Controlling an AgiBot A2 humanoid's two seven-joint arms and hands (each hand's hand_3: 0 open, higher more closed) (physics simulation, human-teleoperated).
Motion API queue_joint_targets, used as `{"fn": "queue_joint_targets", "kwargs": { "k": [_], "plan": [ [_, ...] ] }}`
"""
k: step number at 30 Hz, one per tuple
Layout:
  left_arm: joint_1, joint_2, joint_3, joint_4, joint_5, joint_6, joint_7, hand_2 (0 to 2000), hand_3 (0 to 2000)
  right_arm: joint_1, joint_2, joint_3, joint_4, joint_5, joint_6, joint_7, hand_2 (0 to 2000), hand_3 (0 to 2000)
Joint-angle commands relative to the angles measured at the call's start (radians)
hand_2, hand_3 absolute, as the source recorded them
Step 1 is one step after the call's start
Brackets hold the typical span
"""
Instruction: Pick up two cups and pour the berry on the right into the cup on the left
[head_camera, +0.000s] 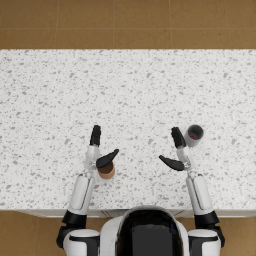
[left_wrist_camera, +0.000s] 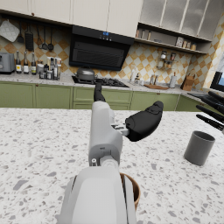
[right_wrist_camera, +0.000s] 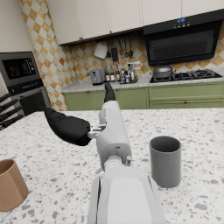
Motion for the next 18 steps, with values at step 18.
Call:
{"fn": "queue_joint_targets", "kwargs": {
  "k": [18],
  "plan": [
    [-0.028,-0.013,0.017,-0.005,0.000,-0.029,-0.028,0,0,-0.008,0.002,0.027,-0.001,0.000,-0.028,0.029,0,0]
  ]
}}
